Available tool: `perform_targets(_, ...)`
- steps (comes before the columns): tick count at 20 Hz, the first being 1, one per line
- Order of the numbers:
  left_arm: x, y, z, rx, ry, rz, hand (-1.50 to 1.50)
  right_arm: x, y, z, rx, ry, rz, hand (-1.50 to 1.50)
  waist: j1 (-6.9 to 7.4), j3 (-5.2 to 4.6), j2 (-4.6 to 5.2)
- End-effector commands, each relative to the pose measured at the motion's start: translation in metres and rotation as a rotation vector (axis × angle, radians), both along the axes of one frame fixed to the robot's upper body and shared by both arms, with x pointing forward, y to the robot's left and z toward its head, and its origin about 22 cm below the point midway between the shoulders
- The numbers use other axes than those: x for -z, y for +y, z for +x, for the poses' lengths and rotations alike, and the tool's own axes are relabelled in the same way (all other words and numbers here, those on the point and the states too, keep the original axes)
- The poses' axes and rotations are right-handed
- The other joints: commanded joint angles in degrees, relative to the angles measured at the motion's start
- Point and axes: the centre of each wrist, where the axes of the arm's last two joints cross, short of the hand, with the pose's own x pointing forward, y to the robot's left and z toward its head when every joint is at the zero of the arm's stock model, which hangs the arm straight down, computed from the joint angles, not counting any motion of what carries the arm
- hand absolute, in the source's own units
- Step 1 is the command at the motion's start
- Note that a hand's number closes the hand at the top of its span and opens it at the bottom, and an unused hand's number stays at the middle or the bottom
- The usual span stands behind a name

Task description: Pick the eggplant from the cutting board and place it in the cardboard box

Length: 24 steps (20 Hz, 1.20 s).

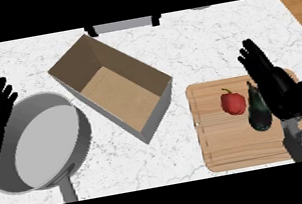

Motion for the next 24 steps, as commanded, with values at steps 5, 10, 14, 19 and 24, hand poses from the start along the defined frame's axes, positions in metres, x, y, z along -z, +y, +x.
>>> perform_targets(5, 0.044, -0.003, -0.012, -0.074, 0.033, 0.178, 0.00, -0.041, -0.067, 0.051, 0.375, -0.131, 0.071, -1.50, 2.66, 1.33, 1.27)
perform_targets(10, 0.048, -0.015, -0.019, -0.076, 0.075, 0.171, 0.00, 0.030, -0.101, 0.015, 0.816, 0.167, -0.203, -1.50, 2.11, 1.32, 1.04)
perform_targets(14, 0.068, -0.027, -0.018, -0.084, 0.107, 0.174, 0.00, 0.041, -0.090, 0.020, 0.829, 0.075, -0.170, -1.50, 1.73, 1.30, 0.63)
perform_targets(19, 0.068, -0.046, -0.023, -0.093, 0.100, 0.184, 0.00, 0.017, -0.119, 0.000, 0.593, 0.253, -0.450, -1.50, 1.18, 1.19, 0.36)
perform_targets(24, 0.068, -0.041, -0.018, -0.078, 0.097, 0.188, 0.00, -0.019, -0.147, 0.006, 0.373, 0.474, -0.684, -1.50, 1.39, 1.11, 0.50)
